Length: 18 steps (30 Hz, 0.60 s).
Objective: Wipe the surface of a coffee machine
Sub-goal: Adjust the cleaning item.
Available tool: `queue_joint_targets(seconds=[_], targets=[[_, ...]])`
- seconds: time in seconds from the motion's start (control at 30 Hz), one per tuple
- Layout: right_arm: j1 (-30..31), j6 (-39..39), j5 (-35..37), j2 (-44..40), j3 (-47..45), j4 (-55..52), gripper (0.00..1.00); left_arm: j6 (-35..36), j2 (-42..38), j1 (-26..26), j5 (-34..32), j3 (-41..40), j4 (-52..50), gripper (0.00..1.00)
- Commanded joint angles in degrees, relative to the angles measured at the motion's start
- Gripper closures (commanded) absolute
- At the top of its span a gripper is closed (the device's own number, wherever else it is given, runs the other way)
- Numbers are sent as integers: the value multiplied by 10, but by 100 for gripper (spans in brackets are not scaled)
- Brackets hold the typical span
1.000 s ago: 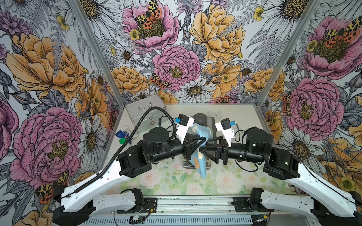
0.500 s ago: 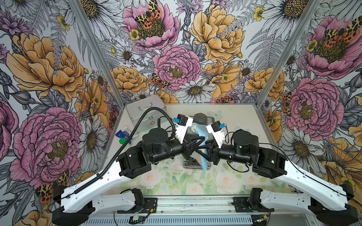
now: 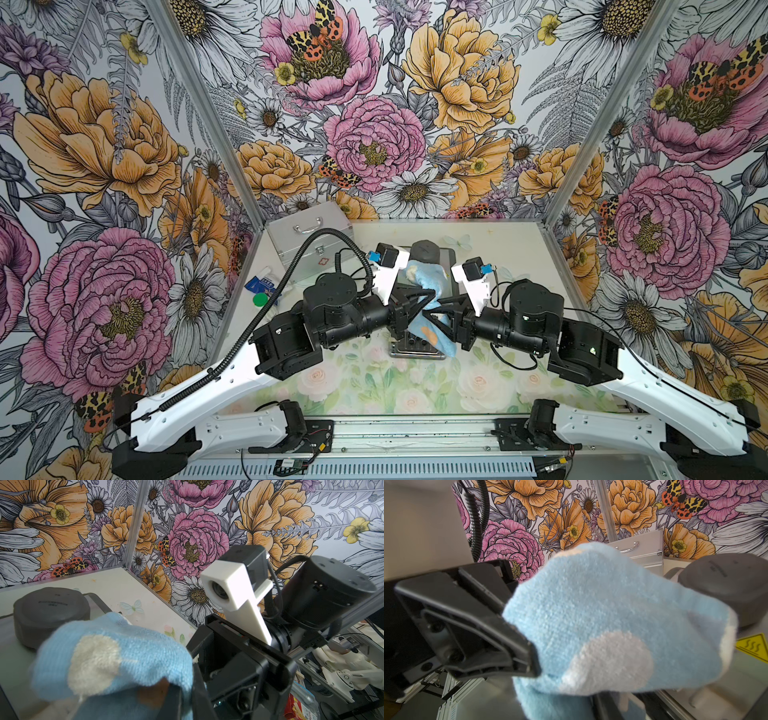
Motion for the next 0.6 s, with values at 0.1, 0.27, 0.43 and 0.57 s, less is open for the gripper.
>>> queue_joint_targets(seconds=[0.1, 0.27, 0.43, 0.57], targets=[[-5, 2, 45, -29, -11, 45, 100, -15, -11, -3, 15, -28, -2, 100], [-1, 24, 37, -40, -39, 49, 100, -29, -28, -3, 1, -56, -1, 76], [18, 43, 46, -55, -77, 42, 100, -33, -75, 3, -55, -82, -20, 40], [54, 55, 80, -67, -95, 30, 100, -24, -107, 49, -93, -72, -55, 31]])
